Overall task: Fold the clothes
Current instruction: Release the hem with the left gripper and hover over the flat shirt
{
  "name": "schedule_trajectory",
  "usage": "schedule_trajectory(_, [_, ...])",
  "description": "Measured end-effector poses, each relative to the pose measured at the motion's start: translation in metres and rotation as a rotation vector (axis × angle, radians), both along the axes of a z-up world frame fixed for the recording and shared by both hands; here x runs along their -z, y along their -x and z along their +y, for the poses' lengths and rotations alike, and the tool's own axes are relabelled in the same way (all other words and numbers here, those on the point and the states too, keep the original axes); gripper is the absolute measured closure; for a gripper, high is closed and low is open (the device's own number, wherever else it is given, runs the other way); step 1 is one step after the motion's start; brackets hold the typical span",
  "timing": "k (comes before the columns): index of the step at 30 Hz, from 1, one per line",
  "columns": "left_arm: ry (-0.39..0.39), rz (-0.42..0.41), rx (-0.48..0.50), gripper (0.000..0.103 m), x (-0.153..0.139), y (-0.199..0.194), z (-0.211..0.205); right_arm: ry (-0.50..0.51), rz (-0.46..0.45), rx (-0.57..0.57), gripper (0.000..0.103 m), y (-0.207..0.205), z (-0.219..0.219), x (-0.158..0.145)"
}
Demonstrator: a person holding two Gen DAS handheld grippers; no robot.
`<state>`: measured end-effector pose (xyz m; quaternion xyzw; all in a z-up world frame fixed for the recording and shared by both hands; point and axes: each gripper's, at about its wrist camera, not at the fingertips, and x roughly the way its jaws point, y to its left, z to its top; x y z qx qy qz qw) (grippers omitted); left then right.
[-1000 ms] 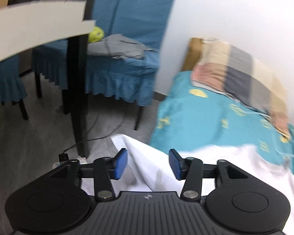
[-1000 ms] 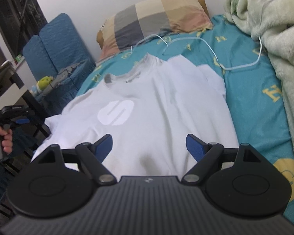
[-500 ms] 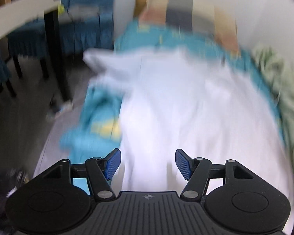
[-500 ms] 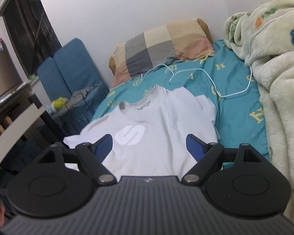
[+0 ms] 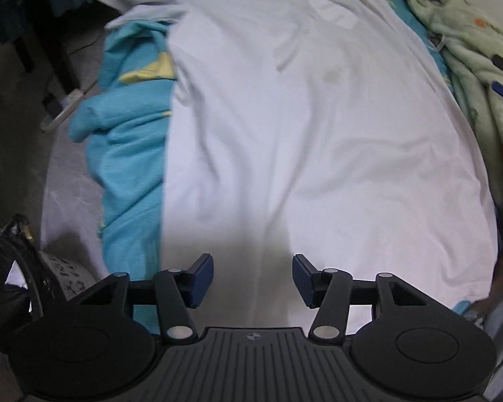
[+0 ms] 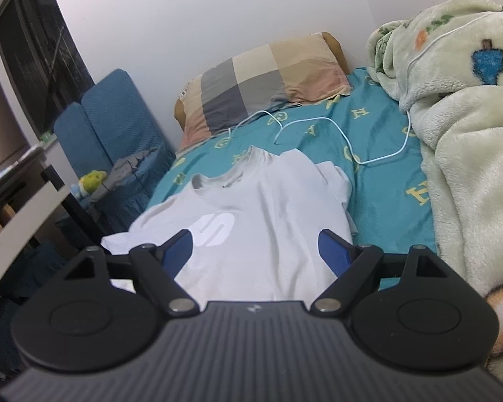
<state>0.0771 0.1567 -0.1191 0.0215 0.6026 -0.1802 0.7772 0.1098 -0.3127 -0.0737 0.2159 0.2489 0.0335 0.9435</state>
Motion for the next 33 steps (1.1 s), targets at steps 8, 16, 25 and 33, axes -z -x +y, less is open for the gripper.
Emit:
schedule_trajectory(8, [0.201, 0.013, -0.177, 0.103, -0.027, 0.010, 0.028, 0.007, 0.024, 0.020, 0.019, 0.001, -0.003, 0.003])
schedule_trajectory(16, [0.178, -0.026, -0.298, 0.100, -0.029, 0.021, 0.059, -0.017, 0.023, 0.031, 0.019, 0.002, -0.006, 0.002])
schedule_trajectory(25, [0.091, -0.107, -0.247, 0.042, -0.022, -0.009, 0.022, -0.011, 0.038, 0.031, 0.019, -0.002, -0.007, 0.007])
schedule_trajectory(33, [0.080, -0.092, -0.207, 0.051, 0.002, -0.013, 0.009, -0.011, 0.053, 0.038, 0.019, -0.008, -0.008, 0.013])
